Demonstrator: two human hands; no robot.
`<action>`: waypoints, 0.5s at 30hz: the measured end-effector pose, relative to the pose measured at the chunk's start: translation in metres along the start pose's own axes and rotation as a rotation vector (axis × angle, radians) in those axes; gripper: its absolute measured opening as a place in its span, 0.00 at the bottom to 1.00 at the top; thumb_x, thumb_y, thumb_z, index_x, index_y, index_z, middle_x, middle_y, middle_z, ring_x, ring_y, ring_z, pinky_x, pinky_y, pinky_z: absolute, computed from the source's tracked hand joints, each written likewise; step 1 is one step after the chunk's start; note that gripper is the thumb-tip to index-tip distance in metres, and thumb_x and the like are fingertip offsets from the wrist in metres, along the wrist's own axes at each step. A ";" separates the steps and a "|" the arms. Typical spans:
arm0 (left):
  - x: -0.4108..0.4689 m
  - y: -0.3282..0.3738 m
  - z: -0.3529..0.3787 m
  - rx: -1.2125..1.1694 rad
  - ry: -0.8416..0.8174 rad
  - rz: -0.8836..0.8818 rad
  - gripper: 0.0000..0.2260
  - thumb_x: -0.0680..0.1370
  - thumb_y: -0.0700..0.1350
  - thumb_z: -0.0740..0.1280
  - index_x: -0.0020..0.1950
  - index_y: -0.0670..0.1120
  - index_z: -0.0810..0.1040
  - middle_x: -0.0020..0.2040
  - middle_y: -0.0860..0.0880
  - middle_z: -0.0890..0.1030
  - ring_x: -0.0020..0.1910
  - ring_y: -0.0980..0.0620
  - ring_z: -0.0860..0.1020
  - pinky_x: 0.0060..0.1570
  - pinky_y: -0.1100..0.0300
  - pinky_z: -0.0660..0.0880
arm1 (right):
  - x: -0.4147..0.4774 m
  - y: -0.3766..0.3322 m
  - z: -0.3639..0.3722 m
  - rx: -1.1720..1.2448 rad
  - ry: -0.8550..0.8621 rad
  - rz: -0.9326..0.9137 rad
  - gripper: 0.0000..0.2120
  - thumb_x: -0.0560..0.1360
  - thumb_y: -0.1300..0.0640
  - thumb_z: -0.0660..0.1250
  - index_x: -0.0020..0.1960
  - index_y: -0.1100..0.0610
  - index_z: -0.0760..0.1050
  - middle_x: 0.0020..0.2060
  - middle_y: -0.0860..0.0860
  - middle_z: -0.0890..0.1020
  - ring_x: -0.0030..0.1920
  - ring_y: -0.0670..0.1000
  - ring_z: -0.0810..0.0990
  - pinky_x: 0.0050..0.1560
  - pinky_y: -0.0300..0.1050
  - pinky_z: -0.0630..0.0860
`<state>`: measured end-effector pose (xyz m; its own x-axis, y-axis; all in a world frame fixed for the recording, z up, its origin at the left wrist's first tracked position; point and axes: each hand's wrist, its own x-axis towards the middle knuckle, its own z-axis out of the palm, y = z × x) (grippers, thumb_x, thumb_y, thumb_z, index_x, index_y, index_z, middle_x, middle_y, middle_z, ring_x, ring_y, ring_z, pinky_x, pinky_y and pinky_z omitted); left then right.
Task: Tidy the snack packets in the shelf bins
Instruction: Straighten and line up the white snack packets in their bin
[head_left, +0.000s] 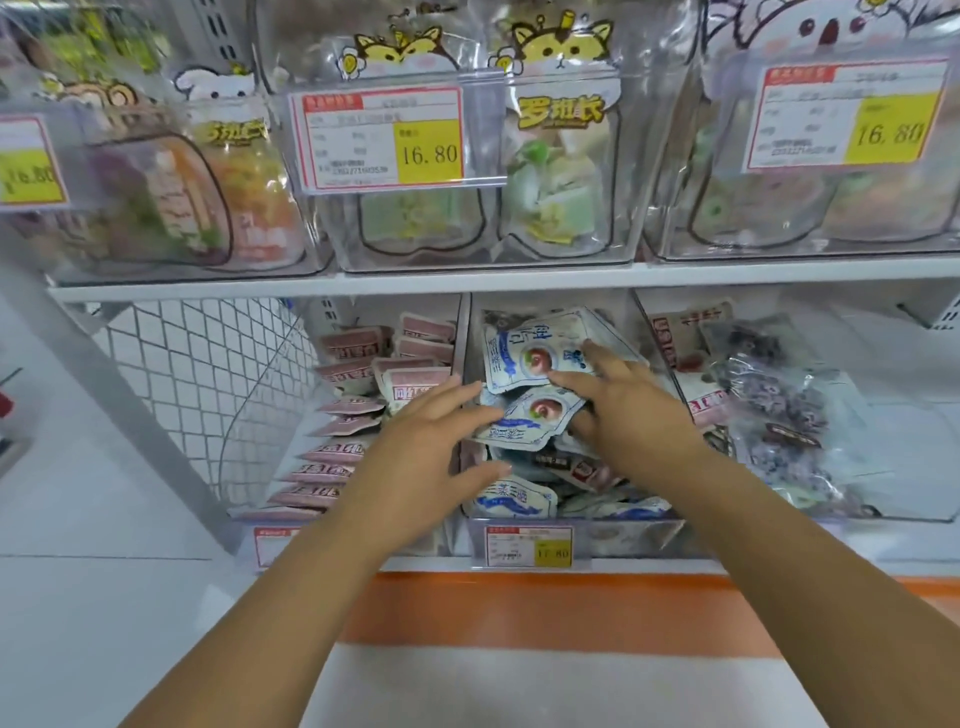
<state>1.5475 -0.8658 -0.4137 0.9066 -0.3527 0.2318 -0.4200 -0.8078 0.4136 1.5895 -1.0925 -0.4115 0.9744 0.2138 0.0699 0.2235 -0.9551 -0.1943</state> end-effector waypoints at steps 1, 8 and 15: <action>0.001 0.003 0.003 0.004 0.030 0.000 0.25 0.72 0.65 0.64 0.68 0.61 0.71 0.74 0.60 0.64 0.75 0.59 0.56 0.74 0.54 0.55 | -0.001 0.001 -0.002 0.046 -0.004 -0.002 0.26 0.76 0.51 0.66 0.72 0.41 0.64 0.77 0.48 0.55 0.73 0.57 0.59 0.67 0.50 0.67; 0.014 0.006 0.016 0.049 0.203 -0.001 0.15 0.73 0.55 0.71 0.59 0.55 0.82 0.65 0.52 0.77 0.65 0.50 0.72 0.64 0.50 0.71 | -0.048 -0.003 -0.028 0.053 -0.018 -0.054 0.03 0.76 0.53 0.68 0.44 0.46 0.78 0.44 0.45 0.77 0.42 0.46 0.76 0.45 0.40 0.74; 0.022 0.009 0.019 0.091 0.174 -0.052 0.13 0.74 0.55 0.71 0.58 0.55 0.82 0.70 0.53 0.72 0.71 0.51 0.66 0.69 0.54 0.63 | -0.047 -0.009 -0.004 -0.099 -0.136 0.045 0.18 0.71 0.42 0.68 0.58 0.49 0.78 0.49 0.49 0.72 0.54 0.52 0.75 0.50 0.44 0.75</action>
<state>1.5642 -0.8896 -0.4217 0.9029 -0.2288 0.3638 -0.3600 -0.8650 0.3494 1.5410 -1.0945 -0.4087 0.9792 0.1898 -0.0713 0.1826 -0.9784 -0.0966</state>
